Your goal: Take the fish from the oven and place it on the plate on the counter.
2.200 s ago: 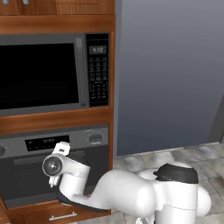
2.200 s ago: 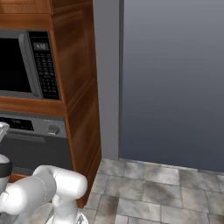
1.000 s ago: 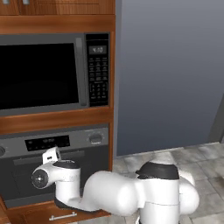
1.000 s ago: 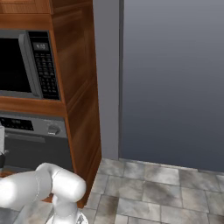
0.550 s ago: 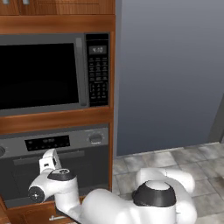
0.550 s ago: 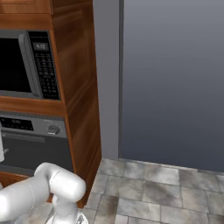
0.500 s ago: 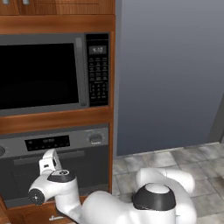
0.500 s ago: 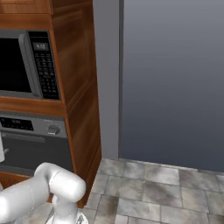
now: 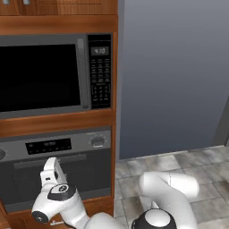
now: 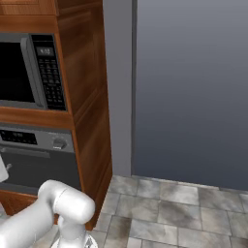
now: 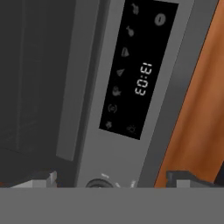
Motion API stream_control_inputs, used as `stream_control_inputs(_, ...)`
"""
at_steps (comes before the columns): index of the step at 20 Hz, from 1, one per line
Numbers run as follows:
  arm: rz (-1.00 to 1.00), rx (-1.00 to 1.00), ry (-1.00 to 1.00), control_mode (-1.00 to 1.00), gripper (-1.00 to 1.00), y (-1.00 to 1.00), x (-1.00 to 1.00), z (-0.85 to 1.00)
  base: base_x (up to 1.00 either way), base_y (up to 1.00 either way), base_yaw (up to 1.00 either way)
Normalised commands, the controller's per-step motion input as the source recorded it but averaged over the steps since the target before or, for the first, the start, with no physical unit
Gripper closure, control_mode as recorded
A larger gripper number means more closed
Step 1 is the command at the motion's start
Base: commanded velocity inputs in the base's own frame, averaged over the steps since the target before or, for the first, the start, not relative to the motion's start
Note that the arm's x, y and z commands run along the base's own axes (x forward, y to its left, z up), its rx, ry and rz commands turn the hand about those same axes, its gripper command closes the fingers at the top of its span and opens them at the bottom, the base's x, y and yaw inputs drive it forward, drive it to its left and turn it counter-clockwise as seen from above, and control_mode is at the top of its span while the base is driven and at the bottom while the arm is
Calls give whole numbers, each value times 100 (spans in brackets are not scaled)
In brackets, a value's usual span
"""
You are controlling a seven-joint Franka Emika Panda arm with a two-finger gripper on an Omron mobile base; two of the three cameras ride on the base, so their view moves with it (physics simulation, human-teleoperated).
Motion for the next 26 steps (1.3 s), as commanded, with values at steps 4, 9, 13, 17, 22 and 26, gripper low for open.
stream_control_inputs(4,0,0,0,-100,-100,0,7,-1,0,0,0)
stream_control_inputs(9,0,0,0,-100,-100,0,32,0,0,0,0)
stream_control_inputs(13,0,-1,3,-100,-100,12,19,-1,0,0,0)
stream_control_inputs(17,0,0,9,-100,-100,26,4,-15,0,0,0)
stream_control_inputs(22,6,7,17,-100,-100,26,31,-24,0,0,0)
stream_control_inputs(26,18,8,1,-100,-100,8,13,-5,0,0,0)
